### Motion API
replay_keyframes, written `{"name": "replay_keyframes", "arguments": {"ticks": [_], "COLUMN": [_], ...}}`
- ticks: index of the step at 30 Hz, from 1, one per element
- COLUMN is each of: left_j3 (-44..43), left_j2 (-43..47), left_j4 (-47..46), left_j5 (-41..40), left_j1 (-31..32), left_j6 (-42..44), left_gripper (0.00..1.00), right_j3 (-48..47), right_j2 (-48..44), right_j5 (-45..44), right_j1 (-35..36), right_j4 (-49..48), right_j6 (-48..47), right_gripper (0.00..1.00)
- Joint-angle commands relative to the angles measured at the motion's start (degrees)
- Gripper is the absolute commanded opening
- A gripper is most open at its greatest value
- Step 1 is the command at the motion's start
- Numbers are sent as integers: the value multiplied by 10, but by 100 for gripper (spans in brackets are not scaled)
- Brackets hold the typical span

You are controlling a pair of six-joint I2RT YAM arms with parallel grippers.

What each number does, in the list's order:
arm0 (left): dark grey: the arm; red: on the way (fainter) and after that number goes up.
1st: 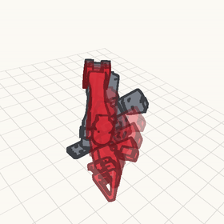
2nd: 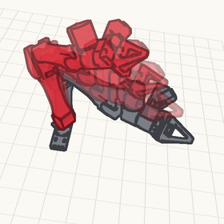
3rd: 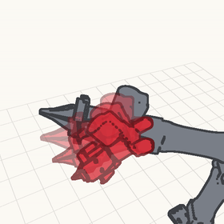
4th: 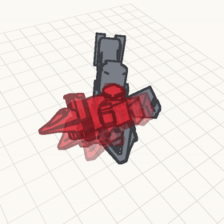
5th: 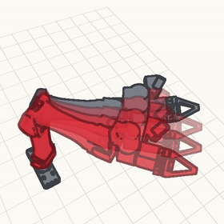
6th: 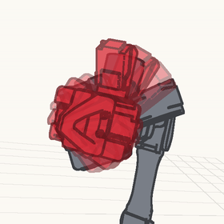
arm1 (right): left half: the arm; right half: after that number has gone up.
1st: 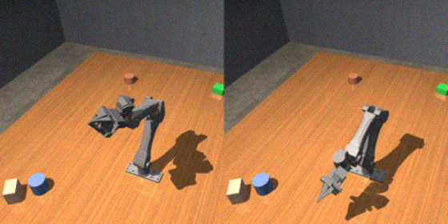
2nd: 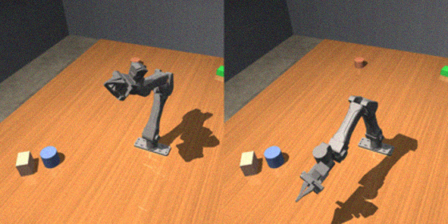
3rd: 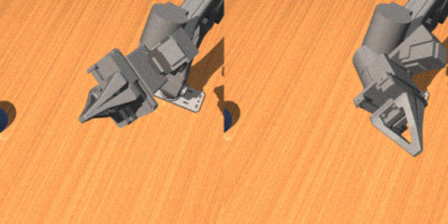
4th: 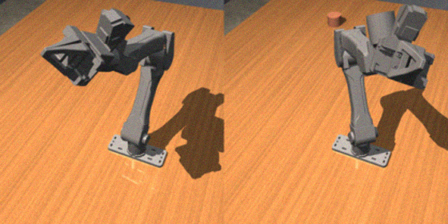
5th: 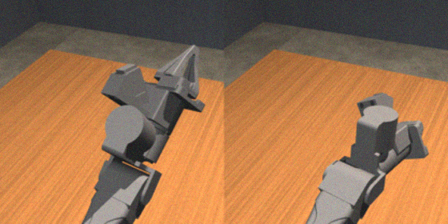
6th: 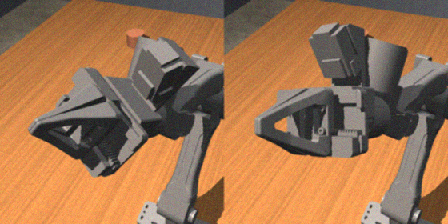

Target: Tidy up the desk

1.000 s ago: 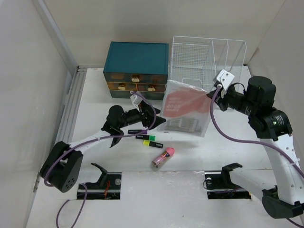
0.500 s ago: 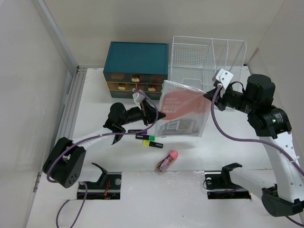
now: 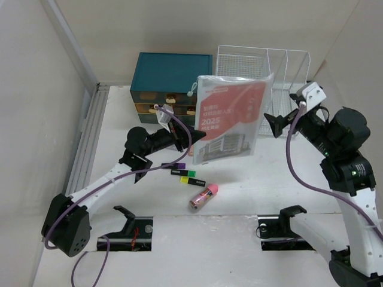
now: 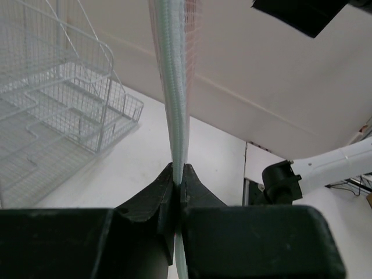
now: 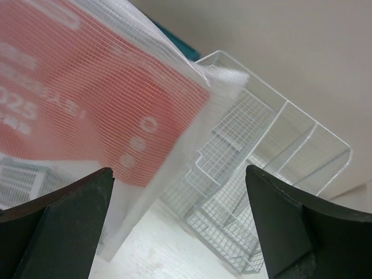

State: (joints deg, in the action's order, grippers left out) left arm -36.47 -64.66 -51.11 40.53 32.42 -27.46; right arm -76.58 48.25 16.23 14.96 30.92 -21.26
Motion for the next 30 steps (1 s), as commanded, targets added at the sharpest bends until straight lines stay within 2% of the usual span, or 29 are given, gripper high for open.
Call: {"name": "replay_keyframes", "arguments": {"ticks": [1,5,11,18,23,25,28,29,30], "left_j3": [-43,-55,-62,-68,-68,-68,-74,-74,-79], "left_j2": [26,39,73,83,83,78,73,73,67], "left_j4": [-12,-7,6,-6,-14,-20,-15,-14,-7], "left_j5": [-17,-4,10,40,46,46,46,46,46], "left_j1": [1,1,1,1,1,1,1,1,1], "left_j6": [21,21,21,14,2,2,2,2,2], "left_gripper": [0,0,0,0,0,0,0,0,0], "right_j3": [25,74,93,78,78,78,78,78,72], "right_j2": [-4,-4,24,87,107,113,120,120,120], "right_j5": [-22,55,200,401,509,563,623,634,639], "right_j1": [-26,-61,-121,-127,-127,-127,-127,-127,-127], "right_j4": [-81,-130,-193,-234,-280,-286,-292,-292,-292], "right_j6": [64,117,171,197,225,225,225,225,219], "right_gripper": [100,100,100,100,99,95,85,73,65]}}
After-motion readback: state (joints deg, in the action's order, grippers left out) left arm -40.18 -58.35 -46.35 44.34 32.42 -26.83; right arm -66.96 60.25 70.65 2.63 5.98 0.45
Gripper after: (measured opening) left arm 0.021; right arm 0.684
